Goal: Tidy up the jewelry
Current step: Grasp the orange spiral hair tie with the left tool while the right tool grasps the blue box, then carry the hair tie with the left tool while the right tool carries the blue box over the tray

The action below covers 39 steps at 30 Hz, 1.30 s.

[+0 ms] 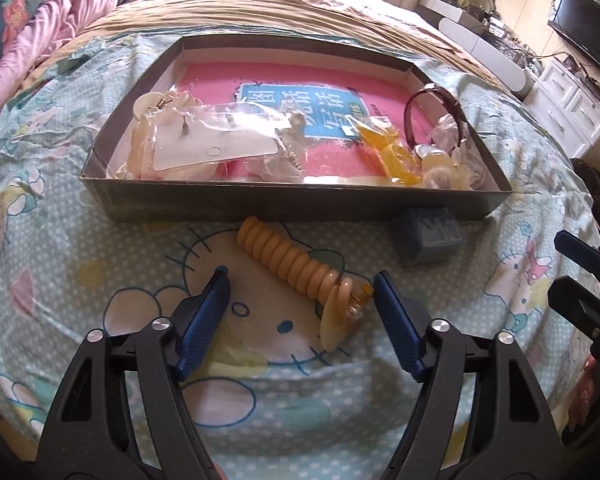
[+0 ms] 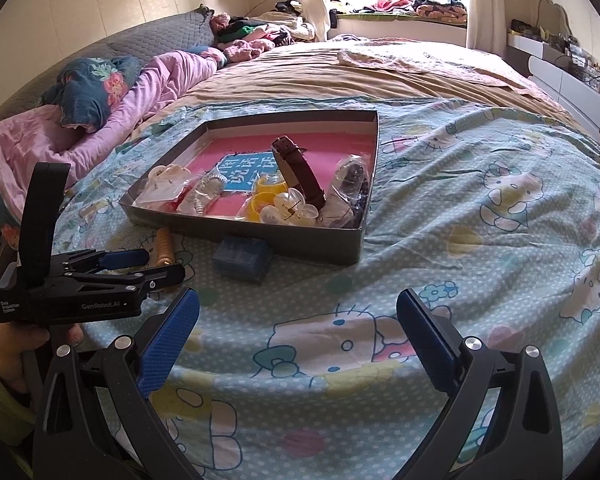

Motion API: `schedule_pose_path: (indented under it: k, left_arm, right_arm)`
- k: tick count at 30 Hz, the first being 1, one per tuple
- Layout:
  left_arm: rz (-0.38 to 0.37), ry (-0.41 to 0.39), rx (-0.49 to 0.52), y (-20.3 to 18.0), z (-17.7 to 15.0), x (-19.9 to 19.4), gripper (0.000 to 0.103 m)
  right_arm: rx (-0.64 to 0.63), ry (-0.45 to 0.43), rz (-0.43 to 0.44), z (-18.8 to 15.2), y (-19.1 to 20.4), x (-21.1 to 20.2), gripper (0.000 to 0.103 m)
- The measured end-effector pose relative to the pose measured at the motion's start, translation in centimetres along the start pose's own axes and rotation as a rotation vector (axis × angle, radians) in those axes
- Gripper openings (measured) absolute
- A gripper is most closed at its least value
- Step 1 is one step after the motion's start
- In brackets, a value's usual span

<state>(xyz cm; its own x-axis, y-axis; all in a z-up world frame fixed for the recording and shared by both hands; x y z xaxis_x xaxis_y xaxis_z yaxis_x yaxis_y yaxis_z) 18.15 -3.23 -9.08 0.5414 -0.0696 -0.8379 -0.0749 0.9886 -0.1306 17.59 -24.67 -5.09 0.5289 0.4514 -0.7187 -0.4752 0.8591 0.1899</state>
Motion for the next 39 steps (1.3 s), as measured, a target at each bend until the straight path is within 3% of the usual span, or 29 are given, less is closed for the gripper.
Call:
schedule_pose_path:
  k: [2,12,13,14,16,21,23,29,39]
  left_arm:
    - [0.009,-0.008,0.006,0.1,0.1,0.0,0.043]
    - [-0.031,-0.005,0.012,1.3,-0.3,-1.3,0.031]
    - [-0.040,-0.004,0.010,1.5,-0.3,-1.5,0.026]
    - [-0.048,-0.003,0.004,1.7,-0.3,-1.6,0.026]
    - [-0.054,-0.006,0.001,1.9,-0.3,-2.0,0.026]
    - [-0.082,-0.018,-0.008,2.6,-0.2,-2.9,0.020]
    - [-0.093,-0.025,-0.011,2.8,-0.1,-3.3,0.020]
    - [-0.124,-0.055,-0.004,2.4,0.1,-4.7,0.020]
    - [-0.168,-0.122,0.034,0.5,0.6,-7.4,0.020]
  right_arm:
    - [-0.003,0.005,0.004,0.1,0.2,0.4,0.098]
    - [0.046,0.055,0.037,1.0,2.3,4.1,0.098]
    - [0.043,0.064,0.028,1.1,2.7,4.8,0.096]
    - [0.038,0.074,0.019,1.2,3.1,5.3,0.083]
    - [0.053,0.116,0.016,1.4,3.4,7.0,0.071]
    - [0.065,0.122,-0.002,1.8,3.9,8.6,0.061]
    - [0.066,0.121,0.007,1.9,3.9,8.8,0.048]
    - [0.047,0.090,0.049,1.7,3.8,7.6,0.047]
    - [0.033,-0.008,0.065,2.2,2.9,1.9,0.047]
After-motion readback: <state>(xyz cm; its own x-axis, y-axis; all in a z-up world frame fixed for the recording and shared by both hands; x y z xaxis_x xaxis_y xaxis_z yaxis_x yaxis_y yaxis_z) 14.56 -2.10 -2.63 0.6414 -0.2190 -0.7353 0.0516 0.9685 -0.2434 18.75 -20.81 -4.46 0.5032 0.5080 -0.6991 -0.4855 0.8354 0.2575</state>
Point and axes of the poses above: each gripper's, at about its wrist camera, not at the fingertips, and x roughly the way its jaws point, y to its left, z to its top, the point moved 1 cm from there along x, roughly the way its jaws point, and after that the axes turned 2 degrees about z, right-handed, at the moved point
